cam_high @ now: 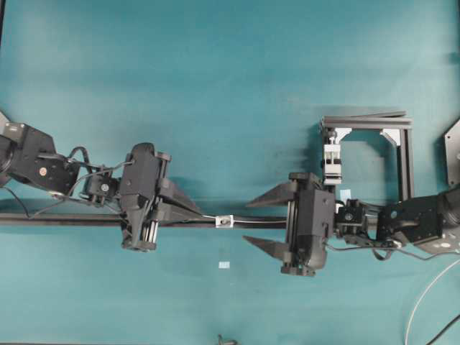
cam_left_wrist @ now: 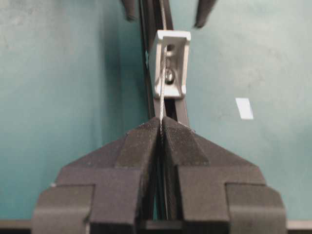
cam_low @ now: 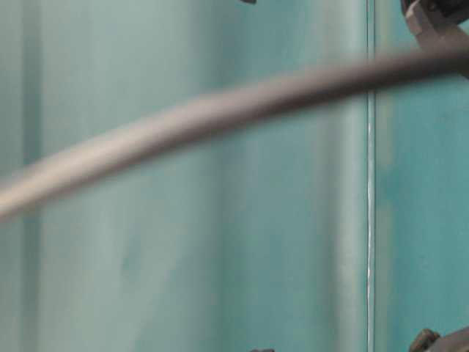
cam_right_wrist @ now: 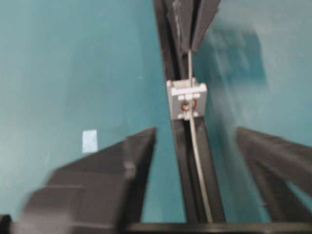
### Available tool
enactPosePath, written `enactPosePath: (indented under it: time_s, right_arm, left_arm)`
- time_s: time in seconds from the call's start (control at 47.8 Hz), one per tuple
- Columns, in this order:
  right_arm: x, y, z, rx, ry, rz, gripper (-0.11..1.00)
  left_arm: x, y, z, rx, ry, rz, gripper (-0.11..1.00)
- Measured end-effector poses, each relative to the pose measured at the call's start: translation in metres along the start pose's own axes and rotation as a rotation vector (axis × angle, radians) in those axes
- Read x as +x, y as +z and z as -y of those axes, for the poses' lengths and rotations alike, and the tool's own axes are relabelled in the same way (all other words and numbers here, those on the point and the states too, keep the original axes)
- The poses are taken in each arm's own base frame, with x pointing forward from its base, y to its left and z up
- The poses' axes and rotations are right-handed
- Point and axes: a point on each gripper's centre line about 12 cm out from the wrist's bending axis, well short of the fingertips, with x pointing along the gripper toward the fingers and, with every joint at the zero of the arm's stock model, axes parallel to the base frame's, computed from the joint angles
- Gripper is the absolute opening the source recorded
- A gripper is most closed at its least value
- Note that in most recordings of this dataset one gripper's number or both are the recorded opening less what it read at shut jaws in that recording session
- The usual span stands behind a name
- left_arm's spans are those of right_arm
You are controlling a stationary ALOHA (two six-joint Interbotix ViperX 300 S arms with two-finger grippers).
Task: Insert the wire through the hole in the metal fitting marked with a red label.
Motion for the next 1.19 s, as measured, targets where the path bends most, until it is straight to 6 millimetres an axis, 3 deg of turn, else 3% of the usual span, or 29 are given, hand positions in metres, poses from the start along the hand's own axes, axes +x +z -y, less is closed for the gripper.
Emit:
enactPosePath:
  time_s: [0.063,0.732,1.192]
  right_arm:
    - [-0.001,-0.001,0.0,-0.004,0.003,-0.007,0.97]
    - [-0.005,-0.001,0.001,-0.011,0.011,-0.016,0.97]
    - [-0.005,-0.001,0.001,-0.011,0.011,-0.016,0.97]
  left_arm:
    - [-0.005,-0.001,0.0,0.0,0.002,-0.011,-0.1]
    - [-0.069,-0.014,0.012,0.002,-0.044,-0.052,-0.1]
    - [-0.082,-0.019,0.006,-0.066,-0.021,-0.105,-0.1]
